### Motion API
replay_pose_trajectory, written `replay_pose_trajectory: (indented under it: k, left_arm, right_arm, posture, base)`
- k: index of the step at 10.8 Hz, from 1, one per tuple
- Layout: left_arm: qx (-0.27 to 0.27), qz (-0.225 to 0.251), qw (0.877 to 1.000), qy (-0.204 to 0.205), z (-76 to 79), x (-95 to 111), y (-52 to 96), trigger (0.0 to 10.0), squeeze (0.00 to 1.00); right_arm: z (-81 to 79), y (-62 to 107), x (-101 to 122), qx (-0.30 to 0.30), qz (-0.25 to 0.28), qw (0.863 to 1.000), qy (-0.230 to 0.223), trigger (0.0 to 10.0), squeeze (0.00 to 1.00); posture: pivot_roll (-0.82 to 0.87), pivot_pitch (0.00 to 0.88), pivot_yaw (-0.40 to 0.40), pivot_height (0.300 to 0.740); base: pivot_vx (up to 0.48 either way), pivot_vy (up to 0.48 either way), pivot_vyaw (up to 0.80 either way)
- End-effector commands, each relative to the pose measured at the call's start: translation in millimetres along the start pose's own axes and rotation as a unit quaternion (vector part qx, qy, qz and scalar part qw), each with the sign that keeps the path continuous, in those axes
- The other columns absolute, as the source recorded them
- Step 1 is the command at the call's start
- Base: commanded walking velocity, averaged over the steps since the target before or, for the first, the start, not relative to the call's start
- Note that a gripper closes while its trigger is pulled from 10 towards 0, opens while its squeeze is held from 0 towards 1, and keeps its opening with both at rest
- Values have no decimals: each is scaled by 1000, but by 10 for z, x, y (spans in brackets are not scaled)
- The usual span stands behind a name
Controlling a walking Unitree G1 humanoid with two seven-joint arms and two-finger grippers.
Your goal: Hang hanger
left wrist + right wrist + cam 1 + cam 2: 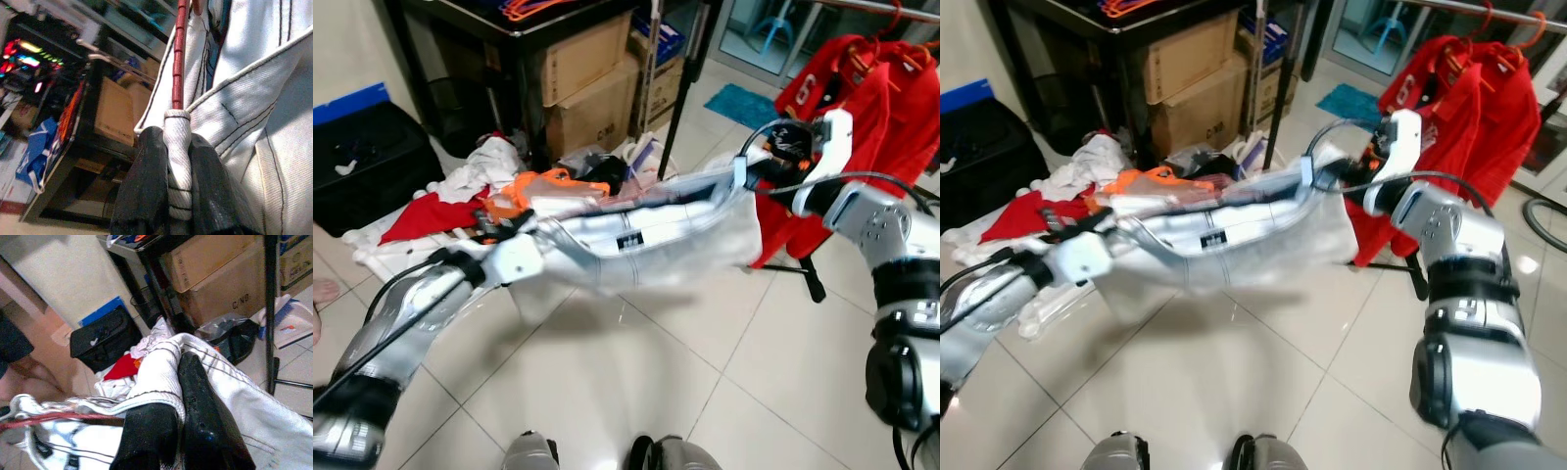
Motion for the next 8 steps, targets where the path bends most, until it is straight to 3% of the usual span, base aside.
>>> replay_pose_trajectory:
  k: [1,3,4,6,7,8]
  left_arm:
    - [-11,-33,999,-5,24,-140,9,10000,0]
    - [42,-61,997,13,-185,-226,-34,10000,0]
    - [45,-83,995,14,-213,-309,-42,10000,0]
    - [14,-118,993,20,-106,-455,-45,10000,0]
    - [15,-113,993,23,-106,-440,-55,10000,0]
    - [-11,-62,998,19,-18,-255,-104,10000,0]
  right_arm:
    - [-28,58,189,3,24,1000,16,0,0]
    - [-37,117,14,-12,-5,999,36,0,0]
    - [-52,135,-35,-21,-6,999,39,0,0]
    - [-116,179,95,-30,22,999,28,0,0]
    - [-114,205,105,-36,21,998,40,0,0]
    - [-128,224,21,-44,8,997,56,0,0]
  posture:
    - [56,99,-127,740]
    - [52,96,-122,740]
    - [52,96,-122,740]
    - [48,98,-115,740]
    - [47,98,-112,740]
    - [47,98,-111,740]
  base:
    - [0,0,0]
    - [0,0,0]
    - [0,0,0]
    - [0,0,0]
    - [0,0,0]
    - [0,0,0]
Point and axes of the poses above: a point about 5 cm out from each wrist's last joint towards the gripper, its own y axis pointing back from the gripper into the wrist, its own x axis along the axis of the wrist's last joint, z = x × y, the point moved 6 cm from there along -y, pointing out of the wrist towards the gripper, and after that the axes turned 7 degrees about y, right-handed, at the moved point
